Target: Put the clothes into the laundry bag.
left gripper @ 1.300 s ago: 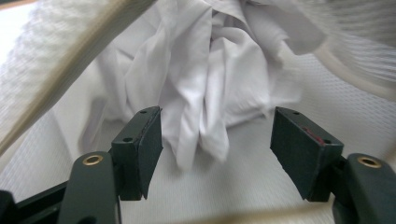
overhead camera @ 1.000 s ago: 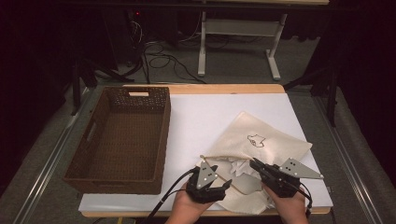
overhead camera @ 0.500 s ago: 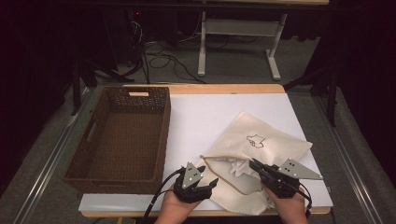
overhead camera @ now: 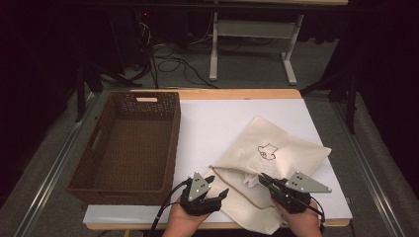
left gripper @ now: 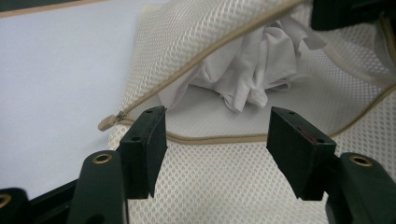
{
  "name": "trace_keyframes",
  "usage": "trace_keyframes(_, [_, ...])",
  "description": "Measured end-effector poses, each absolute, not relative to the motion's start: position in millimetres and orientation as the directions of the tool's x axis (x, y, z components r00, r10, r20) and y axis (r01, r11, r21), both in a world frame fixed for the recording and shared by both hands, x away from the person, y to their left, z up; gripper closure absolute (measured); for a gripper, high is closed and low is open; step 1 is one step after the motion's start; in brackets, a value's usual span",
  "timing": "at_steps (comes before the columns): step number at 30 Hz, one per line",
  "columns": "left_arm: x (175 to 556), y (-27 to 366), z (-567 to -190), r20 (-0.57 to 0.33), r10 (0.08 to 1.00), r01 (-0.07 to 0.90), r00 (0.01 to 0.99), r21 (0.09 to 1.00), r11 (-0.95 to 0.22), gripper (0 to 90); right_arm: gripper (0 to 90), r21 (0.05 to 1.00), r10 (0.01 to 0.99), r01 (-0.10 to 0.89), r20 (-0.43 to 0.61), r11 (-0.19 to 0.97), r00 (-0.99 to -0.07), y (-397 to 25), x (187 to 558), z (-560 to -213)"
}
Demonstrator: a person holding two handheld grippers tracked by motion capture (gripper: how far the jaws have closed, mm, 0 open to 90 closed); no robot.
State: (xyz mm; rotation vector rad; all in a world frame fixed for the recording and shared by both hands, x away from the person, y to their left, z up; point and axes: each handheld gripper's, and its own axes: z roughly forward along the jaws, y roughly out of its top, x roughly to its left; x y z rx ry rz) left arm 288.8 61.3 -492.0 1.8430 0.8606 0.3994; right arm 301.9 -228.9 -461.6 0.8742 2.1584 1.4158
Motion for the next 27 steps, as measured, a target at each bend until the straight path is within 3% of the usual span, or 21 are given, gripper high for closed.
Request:
trace_keyframes(14, [288.8,63.2,-490.8,-0.106,0.719,0.375,0.687,0.899,-0.226,37.1,87.4,0.822,0.662,0.345,-0.050,0.452,-0.748,-211.7,303.8,-491.1])
trace_keyframes(27, [288.2,60.5,-492.1,-0.116,0.711,0.377,0.694,0.899,-0.222,36.2,86.9,0.740,0.658,0.424,-0.034,0.522,-0.752,-208.1,314.6,-509.4])
